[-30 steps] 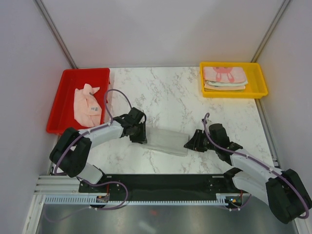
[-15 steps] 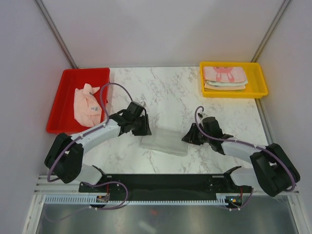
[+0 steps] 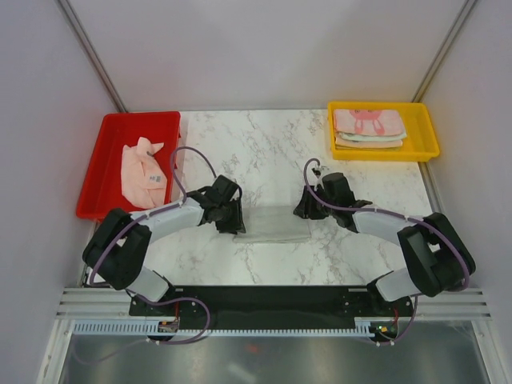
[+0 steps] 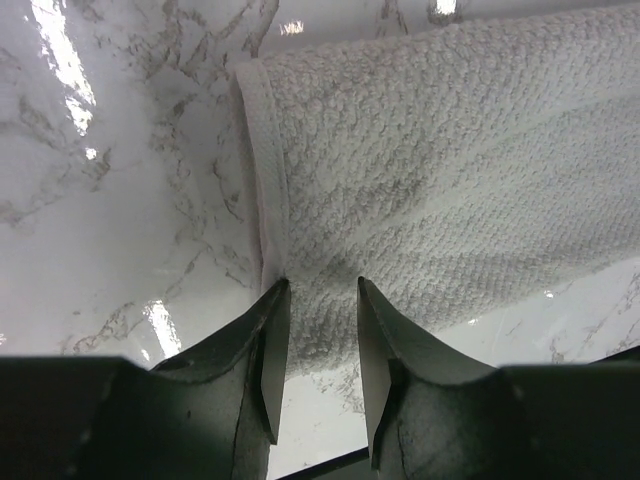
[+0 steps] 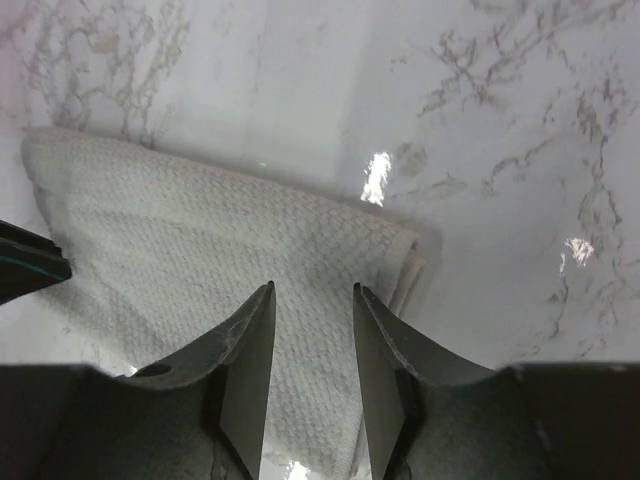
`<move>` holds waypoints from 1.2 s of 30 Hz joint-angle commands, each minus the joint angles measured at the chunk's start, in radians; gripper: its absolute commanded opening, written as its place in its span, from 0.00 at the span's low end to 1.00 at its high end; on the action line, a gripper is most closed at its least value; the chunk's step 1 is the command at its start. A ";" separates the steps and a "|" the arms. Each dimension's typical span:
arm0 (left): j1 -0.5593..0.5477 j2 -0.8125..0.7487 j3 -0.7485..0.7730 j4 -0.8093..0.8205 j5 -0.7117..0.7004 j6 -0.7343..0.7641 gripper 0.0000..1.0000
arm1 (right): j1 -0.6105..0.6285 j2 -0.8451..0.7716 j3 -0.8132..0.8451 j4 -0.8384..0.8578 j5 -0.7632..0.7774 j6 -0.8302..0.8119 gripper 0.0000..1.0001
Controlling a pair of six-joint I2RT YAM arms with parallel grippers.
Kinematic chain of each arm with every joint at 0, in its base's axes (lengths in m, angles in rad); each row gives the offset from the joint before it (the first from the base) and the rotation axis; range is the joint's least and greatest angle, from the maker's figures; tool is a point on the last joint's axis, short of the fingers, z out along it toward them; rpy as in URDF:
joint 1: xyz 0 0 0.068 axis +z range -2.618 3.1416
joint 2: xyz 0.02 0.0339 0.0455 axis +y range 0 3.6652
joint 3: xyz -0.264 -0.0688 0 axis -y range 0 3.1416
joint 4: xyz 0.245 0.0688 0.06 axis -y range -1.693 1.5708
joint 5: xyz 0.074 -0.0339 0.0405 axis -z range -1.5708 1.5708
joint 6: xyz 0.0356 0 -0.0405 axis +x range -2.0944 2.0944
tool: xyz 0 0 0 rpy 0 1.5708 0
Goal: Fold and stack the towels
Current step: Fold the towel, then neatly place the folded towel into the bin
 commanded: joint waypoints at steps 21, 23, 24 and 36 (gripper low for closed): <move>0.047 0.098 0.117 0.013 0.004 0.013 0.43 | 0.012 -0.032 0.066 -0.240 0.040 0.033 0.74; 0.047 0.106 0.101 0.036 0.014 -0.001 0.43 | 0.026 -0.026 0.039 -0.196 0.049 0.049 0.73; 0.047 0.110 0.090 0.040 0.018 -0.004 0.43 | 0.034 -0.026 0.026 -0.179 0.050 0.062 0.73; 0.047 0.109 0.047 0.057 0.019 -0.029 0.42 | 0.101 -0.017 -0.043 -0.125 0.055 0.082 0.49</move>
